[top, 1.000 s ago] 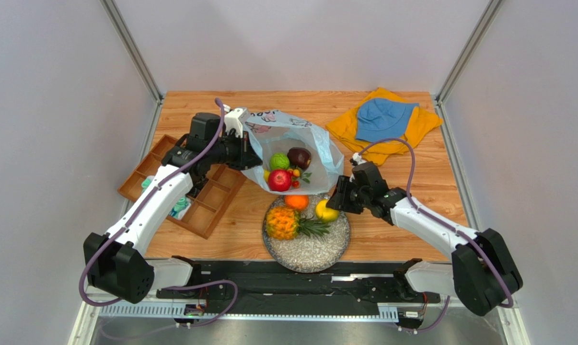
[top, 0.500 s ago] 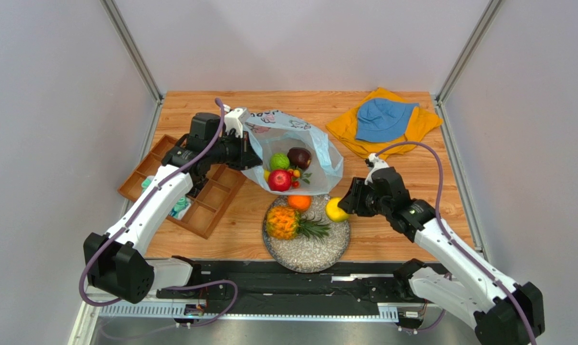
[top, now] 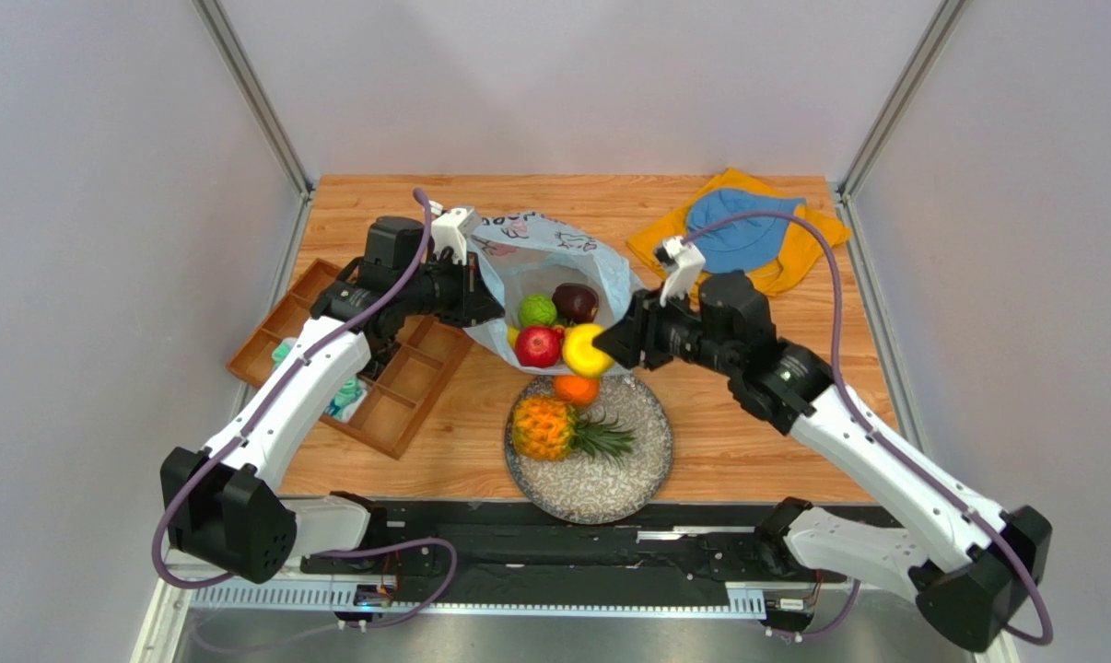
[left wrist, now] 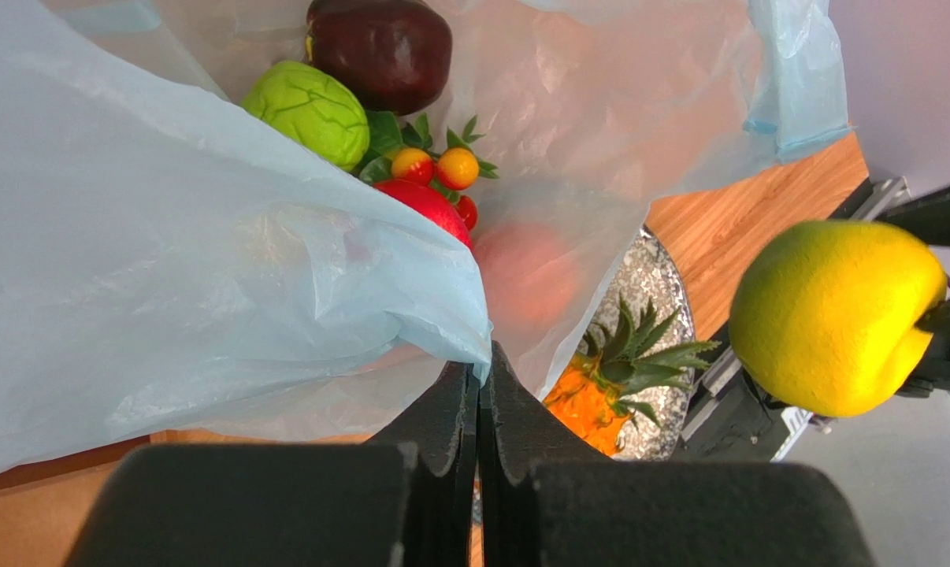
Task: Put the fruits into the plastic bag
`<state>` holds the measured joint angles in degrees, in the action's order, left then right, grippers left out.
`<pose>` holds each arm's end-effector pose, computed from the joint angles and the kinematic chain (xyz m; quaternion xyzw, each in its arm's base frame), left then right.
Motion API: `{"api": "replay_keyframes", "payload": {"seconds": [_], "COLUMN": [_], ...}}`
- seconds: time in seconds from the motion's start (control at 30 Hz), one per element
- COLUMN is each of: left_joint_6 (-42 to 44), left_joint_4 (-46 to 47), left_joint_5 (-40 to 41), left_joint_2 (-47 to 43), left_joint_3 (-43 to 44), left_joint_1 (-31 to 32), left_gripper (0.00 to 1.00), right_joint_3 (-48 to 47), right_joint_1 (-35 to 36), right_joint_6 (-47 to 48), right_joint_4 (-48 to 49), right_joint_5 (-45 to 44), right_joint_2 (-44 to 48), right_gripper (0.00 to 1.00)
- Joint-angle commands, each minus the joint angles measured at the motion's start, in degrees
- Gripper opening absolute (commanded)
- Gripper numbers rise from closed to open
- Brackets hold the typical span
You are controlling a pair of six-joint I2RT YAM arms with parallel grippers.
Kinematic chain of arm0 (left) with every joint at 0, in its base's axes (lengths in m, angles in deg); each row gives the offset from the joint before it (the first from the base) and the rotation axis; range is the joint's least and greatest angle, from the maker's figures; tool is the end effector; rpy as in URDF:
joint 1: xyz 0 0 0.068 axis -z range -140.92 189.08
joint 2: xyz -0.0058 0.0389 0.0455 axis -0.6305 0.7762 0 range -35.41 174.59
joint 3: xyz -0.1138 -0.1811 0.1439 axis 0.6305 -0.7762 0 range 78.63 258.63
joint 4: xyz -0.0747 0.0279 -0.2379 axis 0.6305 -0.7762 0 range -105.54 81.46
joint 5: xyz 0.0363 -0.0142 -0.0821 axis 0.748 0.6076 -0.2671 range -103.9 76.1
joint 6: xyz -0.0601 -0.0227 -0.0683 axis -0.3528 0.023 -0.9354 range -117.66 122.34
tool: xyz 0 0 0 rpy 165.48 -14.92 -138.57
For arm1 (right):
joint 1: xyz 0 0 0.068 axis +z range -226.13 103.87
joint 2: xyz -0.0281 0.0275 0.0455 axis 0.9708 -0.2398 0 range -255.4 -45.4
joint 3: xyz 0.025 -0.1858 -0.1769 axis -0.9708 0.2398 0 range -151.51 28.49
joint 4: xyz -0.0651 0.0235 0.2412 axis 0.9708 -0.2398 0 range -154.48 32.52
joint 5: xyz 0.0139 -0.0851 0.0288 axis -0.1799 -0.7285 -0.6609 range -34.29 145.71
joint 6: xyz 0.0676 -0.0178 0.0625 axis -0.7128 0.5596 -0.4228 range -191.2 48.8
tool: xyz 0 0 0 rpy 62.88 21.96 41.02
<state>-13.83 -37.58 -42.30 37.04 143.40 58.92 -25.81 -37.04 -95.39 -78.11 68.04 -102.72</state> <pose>0.2719 -0.1410 0.2899 0.1377 0.8625 -0.3428 0.3457 0.1950 0.1816 0.3073 -0.1661 0.8175 0.3619 0.4161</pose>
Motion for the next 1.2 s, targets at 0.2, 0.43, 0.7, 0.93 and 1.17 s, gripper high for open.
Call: {"api": "replay_keyframes", "payload": {"seconds": [0.2,0.43,0.7,0.93,1.17], "left_joint_6": [0.8,0.8,0.9,1.0,0.9], "left_joint_4": [0.3,0.0,0.0,-0.1,-0.1], "left_joint_5": [0.0,-0.1,-0.2,-0.1,-0.2], "left_joint_2": [-1.0,-0.6,0.0,0.1,0.1], "left_joint_3": [2.1,2.2,2.3,2.3,2.3], "left_joint_1": [-0.2,-0.2,-0.2,-0.2,-0.2], "left_gripper": [0.00,0.00,0.00,0.00,0.00], "right_joint_3": [-20.4,-25.6,-27.8,-29.3,-29.1], "right_joint_1": [0.5,0.7,1.2,1.3,1.3], "right_joint_6": [4.5,4.8,4.7,5.1,5.4], "right_joint_4": [1.4,-1.4,-3.5,-4.3,-4.0], "right_joint_5": [-14.9,-21.9,-22.4,-21.5,-20.8], "right_joint_2": [-25.8,-36.2,-41.3,-42.3,-41.5], "right_gripper": [0.00,0.00,0.01,0.54,0.54]}}
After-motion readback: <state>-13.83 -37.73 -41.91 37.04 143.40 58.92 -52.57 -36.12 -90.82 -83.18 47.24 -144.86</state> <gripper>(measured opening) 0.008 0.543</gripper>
